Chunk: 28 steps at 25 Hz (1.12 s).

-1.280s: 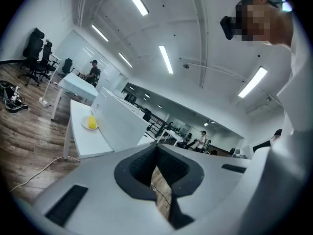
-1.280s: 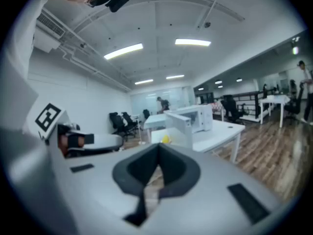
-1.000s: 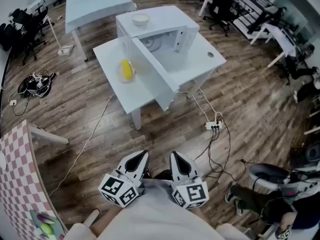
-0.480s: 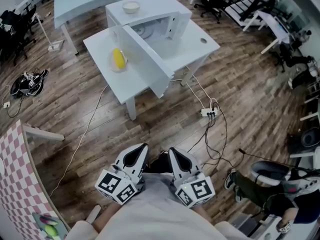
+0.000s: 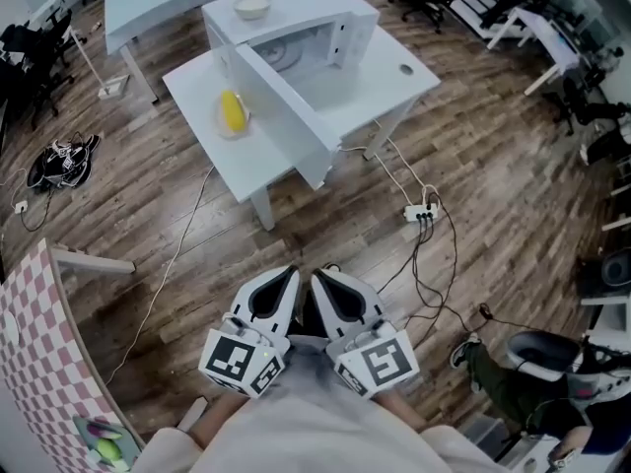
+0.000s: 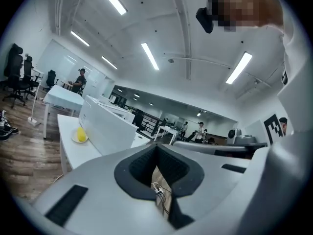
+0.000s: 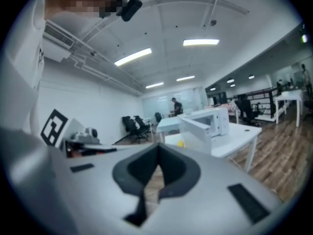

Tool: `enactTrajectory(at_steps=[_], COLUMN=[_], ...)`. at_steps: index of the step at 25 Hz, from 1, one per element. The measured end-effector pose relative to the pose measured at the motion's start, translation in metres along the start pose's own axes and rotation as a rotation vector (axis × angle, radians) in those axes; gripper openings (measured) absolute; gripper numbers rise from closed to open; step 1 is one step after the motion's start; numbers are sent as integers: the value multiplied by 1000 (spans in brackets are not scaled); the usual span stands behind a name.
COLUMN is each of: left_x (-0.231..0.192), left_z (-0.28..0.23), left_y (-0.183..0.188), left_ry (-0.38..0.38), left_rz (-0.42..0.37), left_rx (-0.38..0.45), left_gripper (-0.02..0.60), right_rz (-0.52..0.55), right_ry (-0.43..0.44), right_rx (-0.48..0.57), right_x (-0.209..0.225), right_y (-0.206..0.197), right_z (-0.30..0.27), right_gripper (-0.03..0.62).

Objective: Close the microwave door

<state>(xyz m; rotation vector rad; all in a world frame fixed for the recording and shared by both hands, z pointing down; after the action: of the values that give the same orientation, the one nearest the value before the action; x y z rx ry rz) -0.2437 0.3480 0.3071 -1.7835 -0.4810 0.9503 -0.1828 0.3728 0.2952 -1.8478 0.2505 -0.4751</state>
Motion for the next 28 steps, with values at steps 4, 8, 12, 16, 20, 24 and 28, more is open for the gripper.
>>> enactTrajectory(at_steps=[4,8,12,16,20,24,28], left_x=[1,-7,-12,-11,-8,-12,-17], left_z=[-19,-32,-47,-60,-74,-91,-109], left_y=[8,0,-6,2,6,6,11], left_ry=[45,117,125,126,133,147,161], left_rz=[-53,-93,-87,-91,-96,-95,-98], left_rx=[-1,-49,-89,-45,-28,-40,-57], left_gripper=[16,15,15,15,15,15,15], right_rz=[-30,-49,-65,-120,-122,-114,-111], right_ry=[-8,-31,-33,4,-2,8,23], right_rx=[-22,-94,-169,-177,-153,-163,-165], right_x=[12,25,37,54,69,84,101], right_y=[4,-6,-13,-9,-6,-5,0], right_z=[-14,-27,-35,-40,-42,-50,-59], right_gripper=[20,20,20,20,20,20,20])
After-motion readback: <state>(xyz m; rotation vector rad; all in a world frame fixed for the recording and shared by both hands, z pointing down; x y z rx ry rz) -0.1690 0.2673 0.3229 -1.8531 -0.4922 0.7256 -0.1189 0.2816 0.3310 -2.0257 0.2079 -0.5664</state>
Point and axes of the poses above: the fingertips, and each gripper's own axes: z backward along the fingers, x to its right, y out of its top, the point moved 3 cm from there along z, backward along the fingers, and after that the axes turned 3 degrees about -x, right-handed, at the moved point
